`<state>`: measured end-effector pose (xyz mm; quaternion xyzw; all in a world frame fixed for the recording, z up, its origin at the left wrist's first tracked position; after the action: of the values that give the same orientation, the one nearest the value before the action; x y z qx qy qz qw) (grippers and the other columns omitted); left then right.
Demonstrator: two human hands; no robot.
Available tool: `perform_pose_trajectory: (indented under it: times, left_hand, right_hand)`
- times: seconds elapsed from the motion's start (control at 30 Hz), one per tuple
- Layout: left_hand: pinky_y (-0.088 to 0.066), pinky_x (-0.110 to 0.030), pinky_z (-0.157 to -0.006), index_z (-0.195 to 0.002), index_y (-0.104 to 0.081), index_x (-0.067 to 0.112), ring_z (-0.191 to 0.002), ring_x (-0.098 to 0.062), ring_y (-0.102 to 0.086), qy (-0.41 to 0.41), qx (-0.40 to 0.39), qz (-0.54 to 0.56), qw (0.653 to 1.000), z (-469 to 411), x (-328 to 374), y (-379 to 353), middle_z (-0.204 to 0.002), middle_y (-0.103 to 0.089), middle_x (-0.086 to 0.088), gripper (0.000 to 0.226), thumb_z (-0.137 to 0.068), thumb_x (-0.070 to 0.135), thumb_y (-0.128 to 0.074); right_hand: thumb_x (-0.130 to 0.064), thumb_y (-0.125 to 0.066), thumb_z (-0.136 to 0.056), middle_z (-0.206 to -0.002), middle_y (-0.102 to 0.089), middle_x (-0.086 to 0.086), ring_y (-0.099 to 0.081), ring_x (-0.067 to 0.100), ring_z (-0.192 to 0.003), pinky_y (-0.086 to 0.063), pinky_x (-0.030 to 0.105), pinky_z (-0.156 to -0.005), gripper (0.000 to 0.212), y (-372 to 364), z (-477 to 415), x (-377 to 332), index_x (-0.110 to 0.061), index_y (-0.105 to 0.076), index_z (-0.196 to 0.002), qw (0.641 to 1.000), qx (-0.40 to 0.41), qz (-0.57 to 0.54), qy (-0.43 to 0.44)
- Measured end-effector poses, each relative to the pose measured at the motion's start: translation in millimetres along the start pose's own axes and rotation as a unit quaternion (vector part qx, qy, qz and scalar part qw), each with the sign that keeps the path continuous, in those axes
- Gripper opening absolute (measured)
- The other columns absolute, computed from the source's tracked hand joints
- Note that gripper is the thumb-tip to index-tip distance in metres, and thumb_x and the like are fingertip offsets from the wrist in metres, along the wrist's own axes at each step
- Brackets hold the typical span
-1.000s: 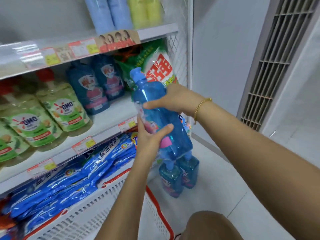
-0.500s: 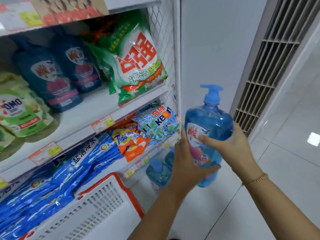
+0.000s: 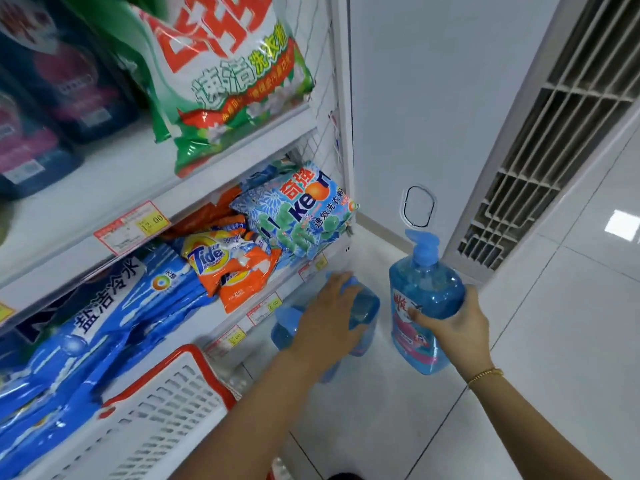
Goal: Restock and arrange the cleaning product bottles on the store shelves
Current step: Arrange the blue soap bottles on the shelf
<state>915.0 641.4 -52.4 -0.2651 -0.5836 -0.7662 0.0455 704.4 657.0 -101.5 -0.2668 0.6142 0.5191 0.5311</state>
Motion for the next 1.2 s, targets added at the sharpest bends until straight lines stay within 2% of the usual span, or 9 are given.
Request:
perform_pose_trajectory:
  times: [0.1, 0.23, 0.53, 0.63, 0.73, 0.83, 0.93, 1.07, 1.2]
  left_hand:
    - [-0.035, -0.022, -0.102, -0.151, -0.02, 0.021, -0.133, -0.022, -0.04, -0.025, 0.03, 0.012, 0.999, 4.2, -6.7, -4.4, -0.16, -0.01, 0.007, 0.072, -0.091, 0.022, -0.06]
    - [-0.029, -0.027, -0.114, -0.152, -0.007, 0.026, -0.146, -0.004, 0.004, -0.035, 0.037, 0.02, 0.999, 10.1, -14.1, -12.4, -0.15, 0.013, 0.02, 0.077, -0.094, 0.02, -0.057]
    - [-0.038, -0.03, -0.109, -0.154, 0.001, 0.024, -0.139, 0.0, 0.02, 0.0, 0.002, -0.004, 1.0, 9.9, -9.4, -16.2, -0.16, 0.014, 0.009, 0.082, -0.093, 0.017, -0.054]
    - [-0.039, -0.031, -0.108, -0.154, 0.002, 0.022, -0.144, -0.005, 0.016, 0.016, -0.013, -0.013, 1.0, 11.8, -2.7, -14.7, -0.16, 0.015, 0.007, 0.083, -0.093, 0.016, -0.053]
    - [-0.033, -0.027, -0.11, -0.154, -0.002, 0.022, -0.148, -0.014, -0.009, 0.032, -0.022, 0.009, 0.999, 19.3, 3.4, -2.2, -0.162, 0.005, 0.006, 0.08, -0.094, 0.017, -0.054]
    - [-0.026, -0.011, -0.105, -0.152, -0.021, 0.023, -0.137, -0.006, -0.033, 0.031, 0.112, 0.067, 0.991, 42.2, 5.7, 38.6, -0.157, -0.025, 0.007, 0.069, -0.094, 0.022, -0.059]
    - [-0.028, 0.005, -0.087, -0.13, -0.054, 0.015, -0.102, 0.015, -0.045, 0.004, 0.293, 0.147, 0.945, 79.7, -1.2, 104.9, -0.122, -0.053, 0.007, 0.04, -0.091, 0.021, -0.064]
    - [-0.036, -0.003, -0.083, -0.104, -0.065, 0.017, -0.092, 0.002, -0.054, -0.019, 0.458, 0.078, 0.885, 129.4, -35.6, 196.1, -0.099, -0.061, 0.007, 0.023, -0.087, 0.033, -0.06]
    - [-0.04, -0.016, -0.091, -0.112, -0.062, 0.017, -0.102, -0.009, -0.057, 0.039, 0.485, 0.032, 0.873, 163.7, -93.8, 263.4, -0.109, -0.061, 0.003, 0.031, -0.087, 0.036, -0.061]
  right_hand:
    - [-0.021, -0.089, -0.062, -0.104, -0.057, -0.01, -0.058, 0.016, -0.095, -0.048, 0.03, -0.079, 0.069, -20.1, -3.9, 19.1, -0.024, -0.044, -0.113, 1.0, -0.002, -0.008, 0.001]
    - [-0.022, -0.088, -0.064, -0.109, -0.057, -0.008, -0.057, 0.01, -0.095, -0.047, 0.019, -0.077, 0.072, -40.6, -4.1, 32.9, -0.021, -0.045, -0.12, 0.999, -0.006, -0.041, 0.002]
    - [-0.016, -0.087, -0.065, -0.114, -0.056, -0.013, -0.058, 0.011, -0.104, -0.05, 0.031, -0.088, 0.08, -29.8, 32.4, 62.5, -0.029, -0.038, -0.128, 0.998, -0.019, -0.043, -0.029]
    - [-0.014, -0.086, -0.067, -0.118, -0.055, -0.006, -0.057, 0.019, -0.107, -0.049, 0.031, -0.087, 0.084, -28.9, 39.1, 59.1, -0.019, -0.037, -0.135, 0.998, -0.012, -0.035, -0.041]
    - [-0.015, -0.084, -0.07, -0.125, -0.057, 0.007, -0.058, 0.029, -0.11, -0.046, 0.031, -0.083, 0.083, -24.6, 40.7, 44.9, -0.011, -0.036, -0.137, 0.997, -0.03, 0.002, -0.067]
    - [-0.012, -0.082, -0.072, -0.132, -0.052, 0.018, -0.053, 0.035, -0.115, -0.044, 0.035, -0.085, 0.078, -9.1, 41.5, 11.5, -0.002, -0.038, -0.137, 0.993, -0.054, 0.077, -0.065]
    - [-0.014, -0.077, -0.077, -0.129, -0.053, 0.015, -0.052, 0.03, -0.116, -0.046, 0.042, -0.094, 0.061, 6.0, 52.9, -49.2, -0.007, -0.049, -0.131, 0.993, -0.013, 0.105, 0.041]
    - [-0.015, -0.071, -0.082, -0.104, -0.06, -0.001, -0.058, 0.014, -0.094, -0.045, 0.023, -0.083, 0.025, -16.9, 77.3, -163.0, -0.022, -0.063, -0.105, 0.973, -0.034, 0.058, 0.223]
    - [-0.018, -0.072, -0.082, -0.101, -0.064, -0.01, -0.061, 0.002, -0.095, -0.046, 0.014, -0.086, 0.024, -84.6, 87.6, -262.1, -0.024, -0.063, -0.103, 0.941, -0.138, -0.025, 0.309]
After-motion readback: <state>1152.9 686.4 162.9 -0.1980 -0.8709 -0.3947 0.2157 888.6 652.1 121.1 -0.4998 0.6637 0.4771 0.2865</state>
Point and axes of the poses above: each hand's wrist, its own z-axis away from the middle knuckle, its own y-axis out of the back of the hand, x = y × z, the point moved 4 cm from there along -z, towards the middle knuckle
